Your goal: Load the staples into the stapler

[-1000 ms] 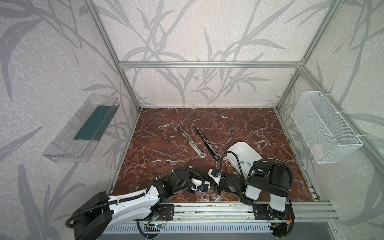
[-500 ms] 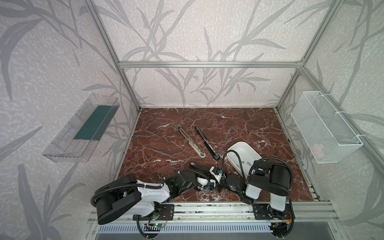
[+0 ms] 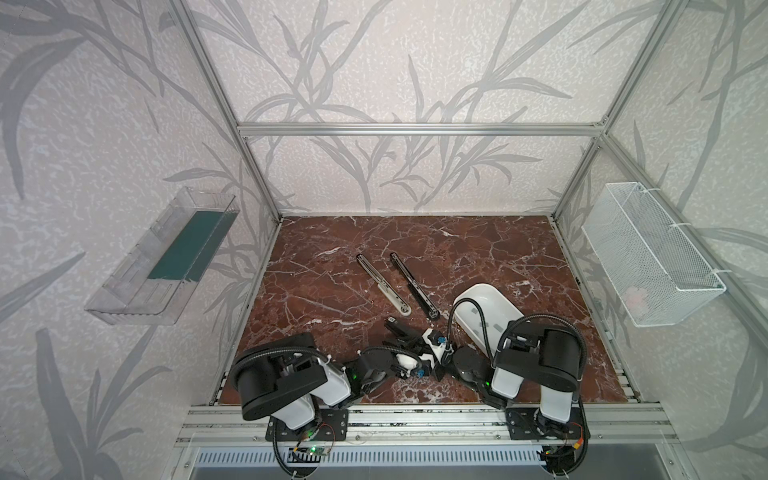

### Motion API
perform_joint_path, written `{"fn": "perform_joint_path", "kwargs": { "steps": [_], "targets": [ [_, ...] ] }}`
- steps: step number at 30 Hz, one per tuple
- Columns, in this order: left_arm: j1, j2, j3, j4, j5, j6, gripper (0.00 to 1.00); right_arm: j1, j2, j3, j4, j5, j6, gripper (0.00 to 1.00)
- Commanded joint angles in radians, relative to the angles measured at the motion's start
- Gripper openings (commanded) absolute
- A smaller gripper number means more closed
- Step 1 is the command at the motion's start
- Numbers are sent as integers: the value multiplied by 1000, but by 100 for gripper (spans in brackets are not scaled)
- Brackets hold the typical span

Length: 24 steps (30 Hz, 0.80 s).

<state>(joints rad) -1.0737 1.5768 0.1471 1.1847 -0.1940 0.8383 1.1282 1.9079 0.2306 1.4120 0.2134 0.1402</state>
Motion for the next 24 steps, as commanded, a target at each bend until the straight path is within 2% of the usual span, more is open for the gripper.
{"fn": "perform_joint_path", "kwargs": {
  "steps": [1,9,18,21,24],
  "targets": [
    [32,6,79,230,-229,-26,41,69,24,-19,-7,-123,0,9],
    [38,-90,98,228,-288,-83,44,76,28,-19,-7,-112,1,8],
    [55,-209,66,209,-224,-183,47,88,73,7,-7,-115,12,8],
    [64,-271,65,138,-218,-219,47,102,85,9,-7,-96,13,8],
    [80,-350,80,-14,-188,-253,45,112,85,4,-7,-82,23,8]
  ]
}}
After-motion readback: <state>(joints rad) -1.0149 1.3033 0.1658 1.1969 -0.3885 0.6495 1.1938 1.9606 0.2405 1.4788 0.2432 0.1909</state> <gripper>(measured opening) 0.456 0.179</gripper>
